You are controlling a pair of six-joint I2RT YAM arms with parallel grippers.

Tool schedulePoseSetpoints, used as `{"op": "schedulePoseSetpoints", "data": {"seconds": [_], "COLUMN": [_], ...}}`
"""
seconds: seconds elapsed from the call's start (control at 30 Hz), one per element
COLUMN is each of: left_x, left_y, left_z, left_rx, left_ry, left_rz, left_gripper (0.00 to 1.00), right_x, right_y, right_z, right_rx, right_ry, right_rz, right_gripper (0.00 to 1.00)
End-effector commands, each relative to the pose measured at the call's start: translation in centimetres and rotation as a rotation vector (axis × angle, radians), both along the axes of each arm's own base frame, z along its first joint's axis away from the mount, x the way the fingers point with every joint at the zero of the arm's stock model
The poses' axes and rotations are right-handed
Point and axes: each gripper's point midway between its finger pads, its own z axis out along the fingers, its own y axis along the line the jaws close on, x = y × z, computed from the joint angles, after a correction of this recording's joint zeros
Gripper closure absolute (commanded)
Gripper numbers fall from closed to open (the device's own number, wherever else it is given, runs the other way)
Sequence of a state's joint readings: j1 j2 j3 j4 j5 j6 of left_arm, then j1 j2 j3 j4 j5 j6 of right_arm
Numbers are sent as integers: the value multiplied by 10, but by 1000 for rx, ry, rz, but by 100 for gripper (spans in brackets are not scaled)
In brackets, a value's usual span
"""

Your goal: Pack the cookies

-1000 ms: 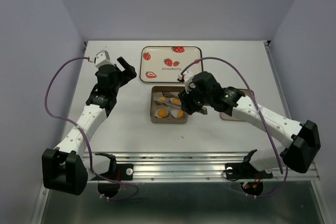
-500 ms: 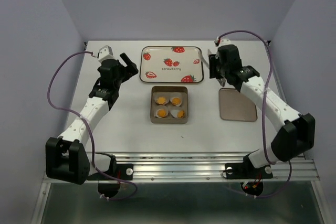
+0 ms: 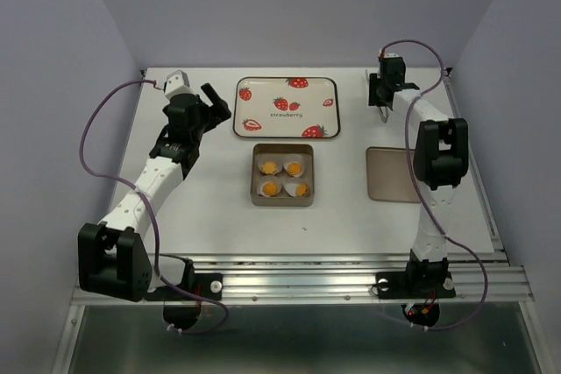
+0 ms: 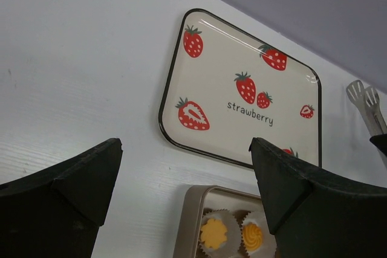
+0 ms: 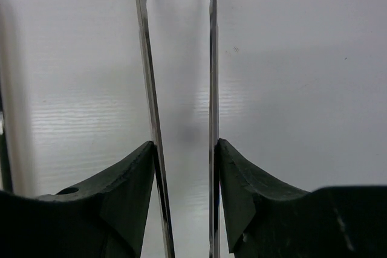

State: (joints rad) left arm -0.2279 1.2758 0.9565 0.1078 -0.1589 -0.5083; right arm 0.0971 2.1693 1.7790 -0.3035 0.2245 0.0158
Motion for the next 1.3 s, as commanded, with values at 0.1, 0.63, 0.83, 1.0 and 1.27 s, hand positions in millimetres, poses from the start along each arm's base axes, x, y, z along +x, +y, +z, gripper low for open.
{"op": "schedulePoseSetpoints", "data": {"seconds": [0.1, 0.63, 0.83, 1.0, 1.27], "left_x": [11, 11, 8, 6, 8], "left_y": [0, -8, -20, -28, -46], "left_z": [30, 29, 27, 29, 41], "left_rx": [10, 3, -11, -16, 9], "left_ry": [-77, -98, -108, -113, -148], "left_rz": [3, -42, -115, -160, -271], "left_gripper": [1, 1, 1, 1, 1], "right_x": [39, -22, -144, -220, -251], "right_y": [-11, -27, -77, -109, -122], "right_z": [-7, 33, -7, -35, -73], "right_rx": [-2, 83, 179, 288, 292], "right_ry": [-68, -35, 183, 289, 386], "right_rz": [58, -87, -340, -539, -586], "right_gripper": [49, 0, 0, 0, 0]}}
